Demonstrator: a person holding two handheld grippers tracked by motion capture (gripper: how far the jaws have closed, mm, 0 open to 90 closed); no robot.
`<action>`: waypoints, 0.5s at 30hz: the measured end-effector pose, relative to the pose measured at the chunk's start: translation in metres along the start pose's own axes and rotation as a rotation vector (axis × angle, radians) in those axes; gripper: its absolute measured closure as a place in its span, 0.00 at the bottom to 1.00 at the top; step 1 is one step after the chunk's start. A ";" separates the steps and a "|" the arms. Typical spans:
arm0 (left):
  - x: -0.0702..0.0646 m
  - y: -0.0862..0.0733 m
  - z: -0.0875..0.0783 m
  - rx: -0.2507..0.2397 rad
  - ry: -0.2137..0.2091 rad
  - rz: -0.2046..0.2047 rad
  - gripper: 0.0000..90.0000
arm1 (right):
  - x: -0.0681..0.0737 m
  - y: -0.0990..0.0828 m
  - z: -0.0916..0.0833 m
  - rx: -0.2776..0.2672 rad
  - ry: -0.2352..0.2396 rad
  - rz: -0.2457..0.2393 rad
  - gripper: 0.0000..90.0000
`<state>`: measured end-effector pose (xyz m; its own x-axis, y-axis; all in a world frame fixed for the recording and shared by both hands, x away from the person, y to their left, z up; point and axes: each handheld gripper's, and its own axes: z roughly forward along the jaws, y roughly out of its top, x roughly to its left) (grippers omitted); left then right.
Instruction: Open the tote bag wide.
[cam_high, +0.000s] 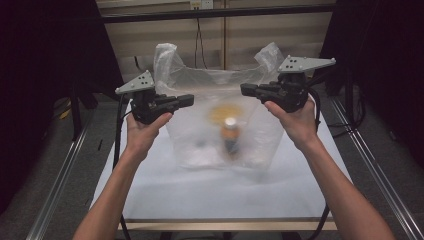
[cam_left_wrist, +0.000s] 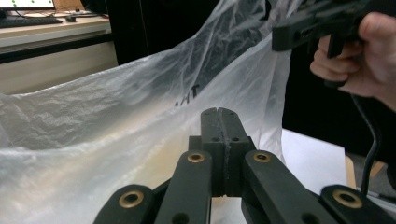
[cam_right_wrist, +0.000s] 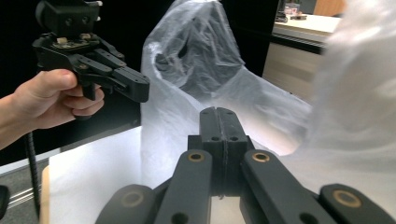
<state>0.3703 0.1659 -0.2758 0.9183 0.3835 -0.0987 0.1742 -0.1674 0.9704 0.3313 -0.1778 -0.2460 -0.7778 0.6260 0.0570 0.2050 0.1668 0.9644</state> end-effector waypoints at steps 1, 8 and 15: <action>0.001 0.003 0.000 0.000 0.001 0.003 1.00 | -0.001 0.003 0.001 -0.009 -0.001 0.002 1.00; 0.007 0.031 0.008 -0.011 0.026 0.020 1.00 | 0.001 0.022 0.008 -0.014 -0.034 -0.014 1.00; 0.031 0.039 0.029 0.116 0.101 -0.002 1.00 | -0.009 0.026 0.026 0.048 -0.101 0.007 1.00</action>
<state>0.4158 0.1445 -0.2475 0.8784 0.4725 -0.0719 0.2211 -0.2683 0.9376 0.3589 -0.1595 -0.2277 -0.7130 0.7003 0.0355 0.2407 0.1969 0.9504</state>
